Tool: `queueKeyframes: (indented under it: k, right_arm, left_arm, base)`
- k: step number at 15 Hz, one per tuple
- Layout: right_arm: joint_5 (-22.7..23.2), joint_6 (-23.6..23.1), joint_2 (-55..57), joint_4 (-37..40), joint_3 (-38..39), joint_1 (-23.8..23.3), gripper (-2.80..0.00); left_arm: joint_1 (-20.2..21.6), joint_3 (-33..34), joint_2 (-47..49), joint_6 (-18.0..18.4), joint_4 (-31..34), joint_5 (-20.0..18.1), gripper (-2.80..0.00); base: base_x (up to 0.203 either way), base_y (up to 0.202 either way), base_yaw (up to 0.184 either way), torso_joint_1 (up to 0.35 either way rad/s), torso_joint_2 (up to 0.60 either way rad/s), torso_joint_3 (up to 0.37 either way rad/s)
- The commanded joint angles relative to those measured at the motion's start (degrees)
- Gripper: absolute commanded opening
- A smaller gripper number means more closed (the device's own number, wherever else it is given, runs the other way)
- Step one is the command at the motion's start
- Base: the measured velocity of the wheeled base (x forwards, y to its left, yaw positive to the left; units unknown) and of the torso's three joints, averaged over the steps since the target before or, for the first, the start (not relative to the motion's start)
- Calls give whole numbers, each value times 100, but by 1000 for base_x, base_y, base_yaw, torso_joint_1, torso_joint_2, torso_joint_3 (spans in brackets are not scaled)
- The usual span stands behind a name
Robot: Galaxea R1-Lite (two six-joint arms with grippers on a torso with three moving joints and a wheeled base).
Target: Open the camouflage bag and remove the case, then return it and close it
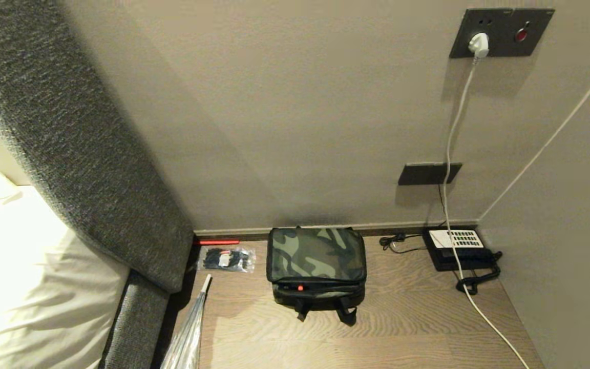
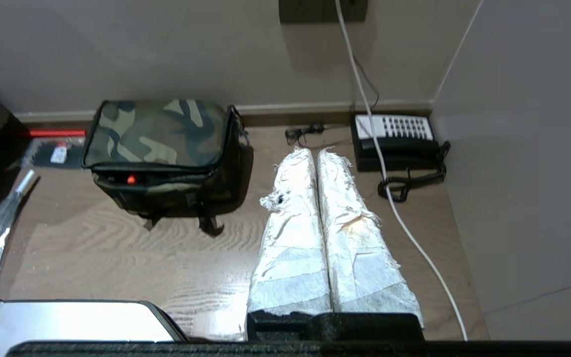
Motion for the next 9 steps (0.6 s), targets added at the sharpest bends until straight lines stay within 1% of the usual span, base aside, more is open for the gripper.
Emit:
queueKeyframes:
  k: [1, 9]
  right_arm:
    - [5, -2, -2, -6, 7, 2, -280]
    - [5, -2, -2, -6, -1, 2, -280]
  left_arm:
    - [2, 18, -2, -4, -3, 2, -280]
    - [2, 18, -5, -4, -3, 2, -280]
  base:
    - [0, 0, 0, 7, 7, 207]
    - [0, 0, 0, 1, 4, 199]
